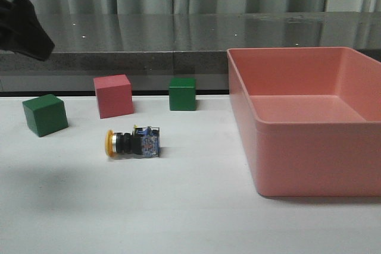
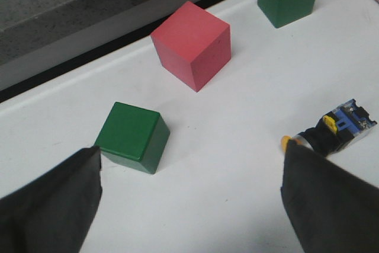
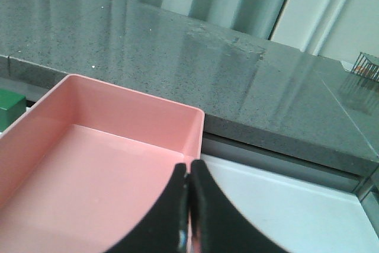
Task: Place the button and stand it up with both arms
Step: 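Lower the left gripper over the button and grasp its yellow cap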
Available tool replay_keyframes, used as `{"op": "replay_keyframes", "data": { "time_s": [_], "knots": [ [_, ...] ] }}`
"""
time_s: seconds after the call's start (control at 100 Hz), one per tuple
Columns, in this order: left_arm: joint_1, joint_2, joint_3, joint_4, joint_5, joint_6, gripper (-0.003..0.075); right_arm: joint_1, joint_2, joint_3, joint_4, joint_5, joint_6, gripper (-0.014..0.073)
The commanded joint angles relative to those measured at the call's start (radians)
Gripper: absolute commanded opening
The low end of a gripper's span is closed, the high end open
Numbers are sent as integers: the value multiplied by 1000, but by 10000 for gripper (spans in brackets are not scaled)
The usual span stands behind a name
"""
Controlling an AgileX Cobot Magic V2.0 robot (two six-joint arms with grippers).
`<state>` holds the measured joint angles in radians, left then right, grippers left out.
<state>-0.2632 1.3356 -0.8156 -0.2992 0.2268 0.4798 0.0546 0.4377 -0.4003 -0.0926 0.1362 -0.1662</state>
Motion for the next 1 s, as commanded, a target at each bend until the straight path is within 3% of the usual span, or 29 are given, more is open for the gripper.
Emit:
{"op": "replay_keyframes", "data": {
  "time_s": [0.0, 0.24, 0.4, 0.5, 0.62, 0.83, 0.99],
  "knots": [
    [-27, 25, -38, -22, -116, 42, 599, -9, 0, -25, -1, -75, 1, -109],
    [-44, 132, -49, -22, -132, 166, 599, -9, 0, -25, -1, -75, 1, -109],
    [-44, 193, -106, -24, -49, 171, 599, -9, 0, -25, -1, -75, 1, -109],
    [-44, 219, -151, -54, 12, 244, 599, -9, 0, -25, -1, -75, 1, -109],
    [-40, 237, -207, -247, 138, 517, 599, -9, 0, -25, -1, -75, 1, -109],
    [25, 274, -245, -760, 380, 1117, 599, -9, 0, -25, -1, -75, 1, -109],
    [116, 311, -245, -954, 549, 1348, 599, -9, 0, -25, -1, -75, 1, -109]
  ]
}}
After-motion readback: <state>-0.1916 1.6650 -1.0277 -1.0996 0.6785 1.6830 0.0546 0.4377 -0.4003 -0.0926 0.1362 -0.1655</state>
